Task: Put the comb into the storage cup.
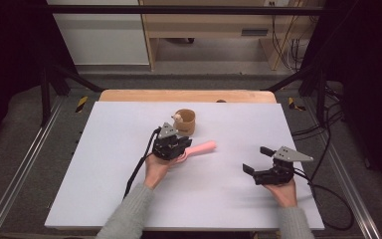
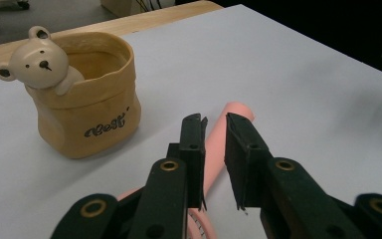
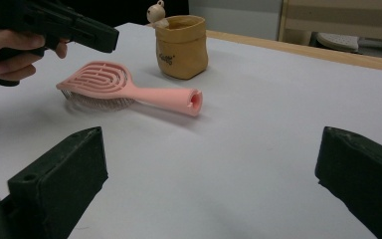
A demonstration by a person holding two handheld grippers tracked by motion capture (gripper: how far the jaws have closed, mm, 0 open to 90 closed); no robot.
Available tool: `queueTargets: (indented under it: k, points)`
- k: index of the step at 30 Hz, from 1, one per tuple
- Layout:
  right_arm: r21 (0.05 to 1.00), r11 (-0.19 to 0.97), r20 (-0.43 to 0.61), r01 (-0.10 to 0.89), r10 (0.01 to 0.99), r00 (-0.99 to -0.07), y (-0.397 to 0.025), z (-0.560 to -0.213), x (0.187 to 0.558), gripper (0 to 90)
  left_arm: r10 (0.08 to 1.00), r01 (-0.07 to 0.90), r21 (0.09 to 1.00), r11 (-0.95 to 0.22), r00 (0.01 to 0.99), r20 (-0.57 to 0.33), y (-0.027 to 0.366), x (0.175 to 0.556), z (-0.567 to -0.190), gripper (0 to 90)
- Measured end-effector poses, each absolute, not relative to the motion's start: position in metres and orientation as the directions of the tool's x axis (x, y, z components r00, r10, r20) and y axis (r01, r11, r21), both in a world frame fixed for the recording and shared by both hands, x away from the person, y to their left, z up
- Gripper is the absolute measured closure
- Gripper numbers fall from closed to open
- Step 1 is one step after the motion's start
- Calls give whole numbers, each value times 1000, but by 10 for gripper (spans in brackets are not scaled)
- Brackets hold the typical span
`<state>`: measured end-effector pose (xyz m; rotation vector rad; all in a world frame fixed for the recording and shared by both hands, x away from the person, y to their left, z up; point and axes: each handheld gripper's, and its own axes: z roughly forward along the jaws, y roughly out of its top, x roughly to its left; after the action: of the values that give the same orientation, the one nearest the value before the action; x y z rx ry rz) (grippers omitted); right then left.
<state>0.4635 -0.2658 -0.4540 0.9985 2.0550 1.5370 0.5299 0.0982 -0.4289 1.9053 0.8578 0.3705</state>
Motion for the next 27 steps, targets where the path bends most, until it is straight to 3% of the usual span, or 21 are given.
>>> queueTargets:
  k: [14,27]
  points:
    - [940,146,107,309,732,-673,-266,-454,464,3,706,406,863,-300,703,-86,84,536,-436,888]
    - [939,149,106,309,731,-674,-266,-454,464,3,716,431,839,-332,694,-74,65,544,-447,895]
